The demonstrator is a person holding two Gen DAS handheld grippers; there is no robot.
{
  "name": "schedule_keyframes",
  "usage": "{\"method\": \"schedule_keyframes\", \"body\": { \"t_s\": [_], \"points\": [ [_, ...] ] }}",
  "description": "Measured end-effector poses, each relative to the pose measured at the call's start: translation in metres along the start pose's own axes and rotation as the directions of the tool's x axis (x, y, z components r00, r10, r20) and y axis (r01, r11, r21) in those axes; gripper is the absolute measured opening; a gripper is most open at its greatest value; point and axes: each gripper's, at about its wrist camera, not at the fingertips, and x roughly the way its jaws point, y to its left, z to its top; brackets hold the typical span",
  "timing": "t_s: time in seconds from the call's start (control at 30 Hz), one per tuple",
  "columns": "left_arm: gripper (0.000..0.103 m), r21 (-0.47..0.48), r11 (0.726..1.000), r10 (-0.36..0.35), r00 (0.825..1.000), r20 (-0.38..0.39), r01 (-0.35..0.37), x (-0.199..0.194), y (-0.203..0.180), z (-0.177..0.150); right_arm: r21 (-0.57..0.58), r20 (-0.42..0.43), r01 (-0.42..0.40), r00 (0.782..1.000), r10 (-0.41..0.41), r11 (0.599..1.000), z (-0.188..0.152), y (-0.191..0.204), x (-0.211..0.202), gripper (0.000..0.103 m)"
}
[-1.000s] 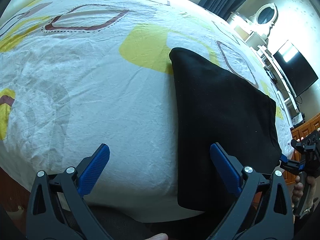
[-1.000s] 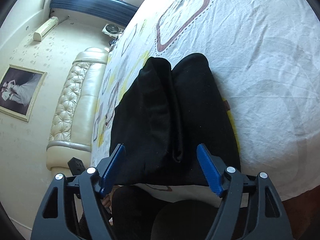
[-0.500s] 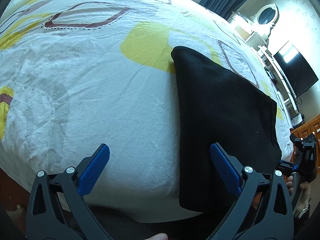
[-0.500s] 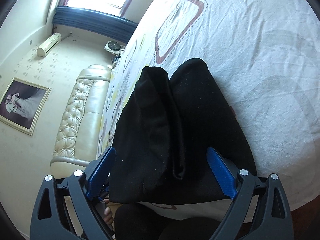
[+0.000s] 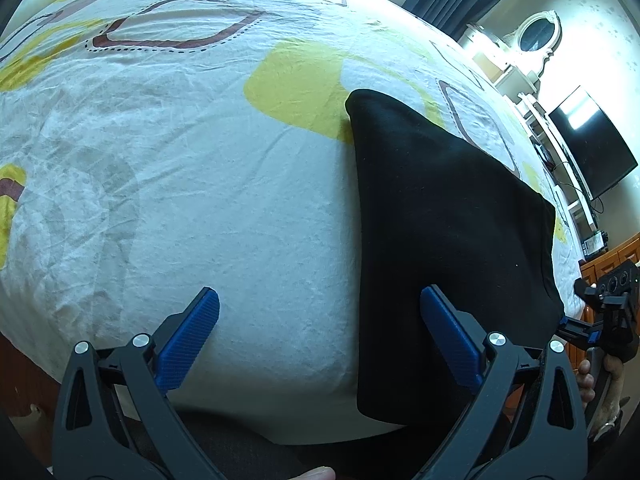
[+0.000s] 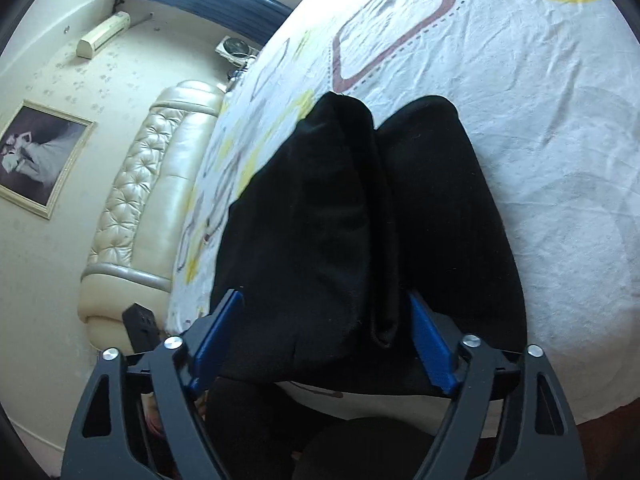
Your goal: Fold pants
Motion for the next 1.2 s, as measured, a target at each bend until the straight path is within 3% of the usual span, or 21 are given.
{"method": "schedule_keyframes", "body": {
  "t_s": [0.07, 0.1, 0.13, 0.4, 0.6, 0.73, 0.83, 0.9, 0.93, 0.97, 1.13, 1.2],
  "points": [
    [0.1, -0.006, 1.0, 0.0, 1.0, -0.001, 0.0, 0.0, 0.001, 0.0, 0.048, 0.014, 0.026, 1.0, -0.026, 0.999, 0.0, -0.012, -0.001, 0.026],
    [0.1, -0.008, 1.0, -0.003, 1.0, -0.003, 0.003, 0.001, 0.002, 0.0, 0.073, 0.019, -0.011, 1.0, 0.009, 0.997, -0.001, -0.018, -0.003, 0.014],
    [0.1, -0.009, 1.0, -0.004, 1.0, -0.004, 0.004, 0.001, 0.002, 0.0, 0.094, 0.025, -0.042, 0.999, 0.04, 0.995, -0.002, -0.021, -0.004, 0.012],
    [0.1, 0.034, 0.999, 0.005, 0.999, 0.05, -0.007, -0.01, -0.005, 0.001, -0.042, 0.078, -0.037, 0.996, 0.04, 0.998, 0.003, 0.017, -0.033, 0.009],
    [0.1, 0.061, 0.998, -0.035, 0.998, 0.044, 0.032, -0.01, -0.013, 0.0, 0.036, 0.052, 0.034, 0.998, -0.036, 0.999, -0.011, -0.031, -0.039, 0.009],
    [0.1, 0.075, 0.997, -0.025, 1.0, 0.016, 0.023, -0.001, -0.014, -0.003, 0.074, 0.045, 0.008, 0.999, -0.011, 0.997, -0.012, -0.045, -0.033, 0.011],
    [0.1, 0.071, 0.997, -0.02, 1.0, 0.006, 0.019, 0.001, -0.014, -0.004, 0.075, 0.036, 0.007, 0.999, -0.009, 0.997, -0.008, -0.041, -0.038, 0.021],
    [0.1, 0.07, 0.997, -0.018, 1.0, 0.004, 0.017, 0.002, -0.014, -0.003, 0.037, 0.079, 0.026, 0.996, -0.029, 0.999, -0.001, -0.032, -0.051, 0.04],
    [0.1, 0.069, 0.997, -0.021, 1.0, 0.001, 0.021, 0.003, -0.013, -0.003, 0.021, 0.106, 0.022, 0.994, -0.024, 1.0, 0.003, -0.027, -0.058, 0.059],
    [0.1, 0.067, 0.998, -0.024, 1.0, 0.0, 0.024, 0.003, -0.013, -0.002, 0.009, 0.137, 0.015, 0.99, -0.016, 1.0, 0.009, -0.023, -0.063, 0.065],
    [0.1, 0.052, 0.998, -0.029, 1.0, -0.004, 0.029, 0.003, -0.011, -0.006, -0.071, 0.229, 0.017, 0.973, 0.0, 0.997, 0.053, -0.009, -0.057, 0.068],
    [0.1, 0.053, 0.998, -0.029, 1.0, -0.004, 0.029, 0.004, -0.011, -0.007, -0.101, 0.221, 0.027, 0.975, -0.004, 0.994, 0.07, -0.007, -0.042, 0.071]
  ]
}}
